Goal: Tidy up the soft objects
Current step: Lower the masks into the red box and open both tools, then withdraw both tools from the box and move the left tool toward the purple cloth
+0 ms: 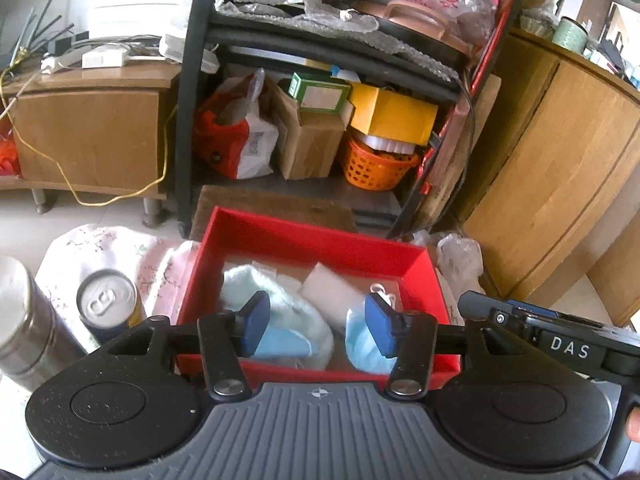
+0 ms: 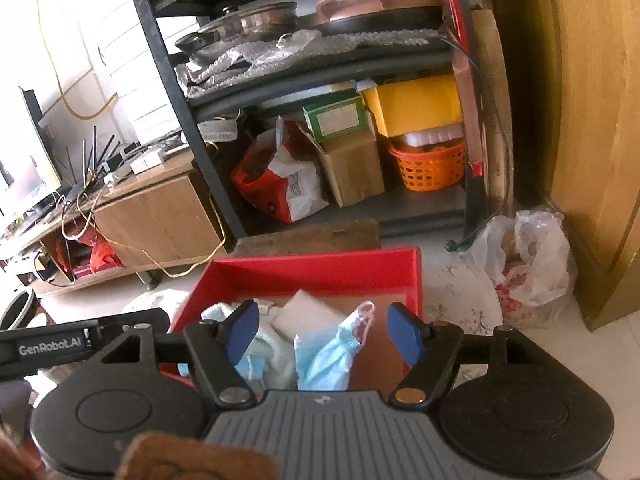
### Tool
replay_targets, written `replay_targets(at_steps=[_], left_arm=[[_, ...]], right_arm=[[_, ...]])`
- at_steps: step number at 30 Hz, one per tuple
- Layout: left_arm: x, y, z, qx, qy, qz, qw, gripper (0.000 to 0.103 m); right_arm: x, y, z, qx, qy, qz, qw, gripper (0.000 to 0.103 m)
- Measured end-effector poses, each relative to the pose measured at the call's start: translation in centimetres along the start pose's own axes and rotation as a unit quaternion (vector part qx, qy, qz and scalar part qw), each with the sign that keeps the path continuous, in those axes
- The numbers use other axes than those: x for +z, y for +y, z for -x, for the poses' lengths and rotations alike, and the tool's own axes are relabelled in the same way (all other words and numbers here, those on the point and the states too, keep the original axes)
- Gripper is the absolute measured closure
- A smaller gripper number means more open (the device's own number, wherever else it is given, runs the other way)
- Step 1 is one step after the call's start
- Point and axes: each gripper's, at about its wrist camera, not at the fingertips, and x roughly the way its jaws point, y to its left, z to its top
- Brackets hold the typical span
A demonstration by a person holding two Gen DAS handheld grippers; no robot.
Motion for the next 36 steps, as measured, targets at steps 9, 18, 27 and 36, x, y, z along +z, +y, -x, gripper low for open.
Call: replay_targets(at_steps=[9, 18, 27, 36], left_arm=[[-2.0, -0.1, 0.7, -0.007, 0.023, -0.003, 0.9997, 0.047], [-3.8, -0.1, 0.6, -0.006, 0.046, -0.010, 0.9989, 0.045], [-5.9, -0.9, -0.7, -0.007, 0.086, -0.038, 0.9956, 0.043], [-7.6, -1.9, -1.8, -0.016, 0.118, -0.067, 0.9906, 0.040]], right_arm=[[-2.2, -0.8, 1.0, -0.012, 0.018, 0.007, 1.000, 0.061], [-3.7, -1.3, 1.4, -0.012, 0.036, 0.005, 0.999, 0.061], [-5.8, -0.9, 1.5, -0.011, 0.061, 0.019, 0.998, 0.061], [-8.3, -1.3, 2.2, -0.012, 0.096, 0.021, 0.995, 0.061]])
